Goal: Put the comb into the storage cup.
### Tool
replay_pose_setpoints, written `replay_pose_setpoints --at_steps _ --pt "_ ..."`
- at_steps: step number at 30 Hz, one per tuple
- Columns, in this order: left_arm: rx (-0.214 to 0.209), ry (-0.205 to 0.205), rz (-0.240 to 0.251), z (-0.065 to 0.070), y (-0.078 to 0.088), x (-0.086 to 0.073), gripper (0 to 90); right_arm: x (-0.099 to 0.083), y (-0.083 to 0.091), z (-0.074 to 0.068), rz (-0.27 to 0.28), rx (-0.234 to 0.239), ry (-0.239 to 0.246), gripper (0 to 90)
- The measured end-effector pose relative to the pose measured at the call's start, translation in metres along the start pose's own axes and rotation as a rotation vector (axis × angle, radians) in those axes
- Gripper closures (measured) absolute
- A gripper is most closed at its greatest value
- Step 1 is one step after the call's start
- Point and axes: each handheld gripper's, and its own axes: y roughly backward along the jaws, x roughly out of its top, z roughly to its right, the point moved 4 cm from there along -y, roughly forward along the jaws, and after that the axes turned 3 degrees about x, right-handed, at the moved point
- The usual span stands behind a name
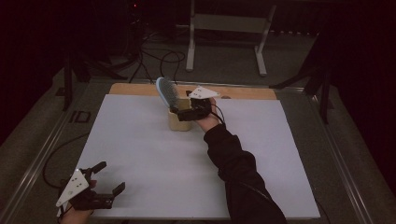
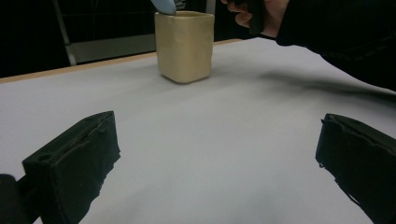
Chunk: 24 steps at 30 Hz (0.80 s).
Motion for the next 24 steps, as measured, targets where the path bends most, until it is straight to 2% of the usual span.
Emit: replay_pose_setpoints --at_steps 13,24 --pt "-0.001 -0.003 -0.001 0.000 0.000 0.001 0.0 0.002 0.009 -0.001 -0.016 0.053 -0.028 8.2" --pt "0.002 0.000 -0.003 0.000 0.000 0.000 0.0 0.005 0.015 -0.003 -0.031 0.075 -0.016 8.2"
